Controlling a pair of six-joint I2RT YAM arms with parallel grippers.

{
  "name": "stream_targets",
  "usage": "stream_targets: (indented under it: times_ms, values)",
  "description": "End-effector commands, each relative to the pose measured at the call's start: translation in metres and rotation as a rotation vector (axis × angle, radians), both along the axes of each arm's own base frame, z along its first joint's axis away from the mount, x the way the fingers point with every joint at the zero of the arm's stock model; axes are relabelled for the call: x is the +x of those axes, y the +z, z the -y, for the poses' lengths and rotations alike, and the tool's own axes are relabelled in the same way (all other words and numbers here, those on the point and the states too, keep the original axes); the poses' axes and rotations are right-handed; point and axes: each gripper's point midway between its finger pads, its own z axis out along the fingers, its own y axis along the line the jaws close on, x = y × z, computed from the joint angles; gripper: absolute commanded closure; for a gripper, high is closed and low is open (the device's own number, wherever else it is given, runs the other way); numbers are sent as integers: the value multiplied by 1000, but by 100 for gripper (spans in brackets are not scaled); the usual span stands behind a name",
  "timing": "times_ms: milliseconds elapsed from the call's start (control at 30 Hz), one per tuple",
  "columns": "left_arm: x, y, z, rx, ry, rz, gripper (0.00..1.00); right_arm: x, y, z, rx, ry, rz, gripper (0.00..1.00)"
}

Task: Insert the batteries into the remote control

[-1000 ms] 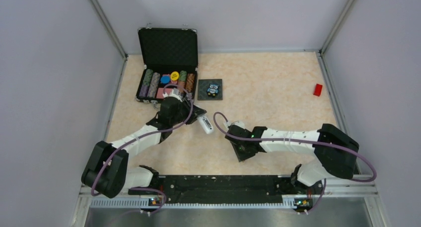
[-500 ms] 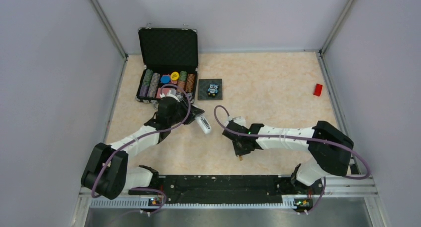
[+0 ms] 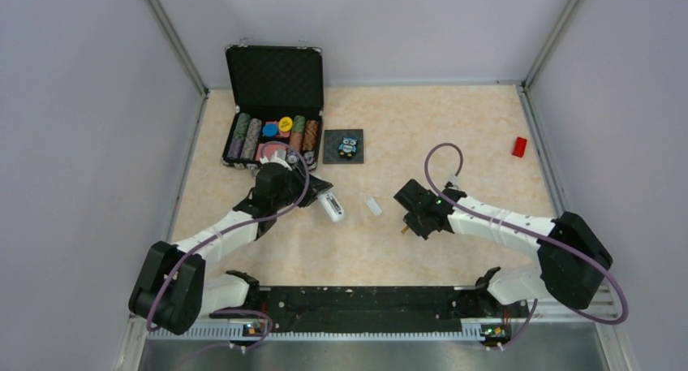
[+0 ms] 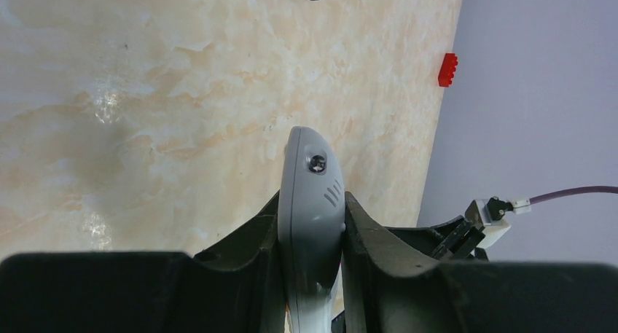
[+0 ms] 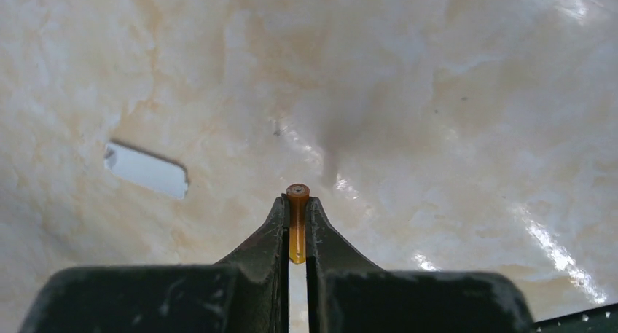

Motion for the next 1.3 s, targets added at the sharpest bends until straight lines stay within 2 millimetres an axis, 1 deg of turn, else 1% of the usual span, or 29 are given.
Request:
stream_targets:
  times_ms: [0,167,200,233,333,400,500,567,633,667,733,800,833,867,933,1033,1100,1167,1267]
  values:
    - [3,22,2,-49,-5,78,100,6,-3,26,-10,-373,-27,100]
    - [-1,25,6,-82,-24,94,100,7,-9,28,-7,-471,-51,100]
    - [-2,25,7,-87,-28,95,100,7,-9,28,-4,-477,-50,98]
    - [-2,25,7,-92,-29,97,100,7,-9,29,-2,-482,-51,90]
    - [-4,25,7,-105,-29,102,100,7,-6,30,4,-474,-39,70]
    - [-3,26,6,-105,-21,109,100,10,3,32,4,-448,-8,59]
    - [-2,30,4,-103,-14,124,100,16,21,38,-9,-376,62,48]
    - [-1,33,3,-96,-7,136,100,21,35,43,-43,-278,120,46]
    - [0,36,1,-87,0,151,100,31,50,45,-98,-101,213,46]
    - [1,37,0,-81,4,157,100,40,58,38,-126,52,283,46]
    - [1,40,-2,-67,10,168,100,51,73,18,-177,399,423,46]
    - [1,42,-6,-48,19,181,100,48,82,-1,-242,732,518,44]
    - [2,44,-8,-39,28,187,100,41,83,-12,-262,904,535,42]
    - [3,45,-11,-30,38,194,100,38,84,-17,-294,1032,540,41]
    - [5,48,-17,-14,65,206,100,32,80,-25,-349,1251,512,39]
    - [10,52,-27,-1,101,220,100,31,61,-25,-454,1490,409,39]
    - [12,54,-31,-1,111,224,100,30,45,-16,-519,1611,313,39]
    - [14,56,-33,-5,114,224,100,22,29,-5,-562,1721,218,39]
    - [15,57,-34,-6,116,227,100,6,15,5,-556,1882,149,39]
